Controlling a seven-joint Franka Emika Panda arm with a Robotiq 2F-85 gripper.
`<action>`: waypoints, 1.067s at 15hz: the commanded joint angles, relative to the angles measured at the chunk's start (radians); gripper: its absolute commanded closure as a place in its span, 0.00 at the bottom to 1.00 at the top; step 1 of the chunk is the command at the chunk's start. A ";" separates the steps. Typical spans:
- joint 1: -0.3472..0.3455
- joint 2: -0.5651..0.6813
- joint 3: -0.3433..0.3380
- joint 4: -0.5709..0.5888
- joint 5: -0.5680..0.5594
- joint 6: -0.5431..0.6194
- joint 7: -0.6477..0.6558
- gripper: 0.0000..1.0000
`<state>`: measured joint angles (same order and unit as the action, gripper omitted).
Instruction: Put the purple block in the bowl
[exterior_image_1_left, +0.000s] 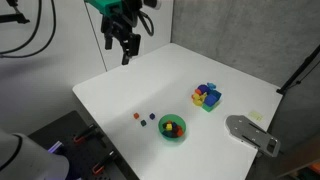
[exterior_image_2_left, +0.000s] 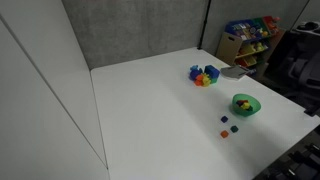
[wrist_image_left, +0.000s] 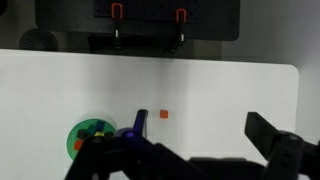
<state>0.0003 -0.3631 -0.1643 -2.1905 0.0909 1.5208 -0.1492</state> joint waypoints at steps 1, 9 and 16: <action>-0.024 0.002 0.021 0.002 0.005 -0.002 -0.007 0.00; -0.014 -0.006 0.055 -0.038 0.007 0.117 0.007 0.00; -0.004 0.003 0.104 -0.141 0.001 0.343 0.017 0.00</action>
<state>-0.0003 -0.3609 -0.0779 -2.2888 0.0909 1.7817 -0.1478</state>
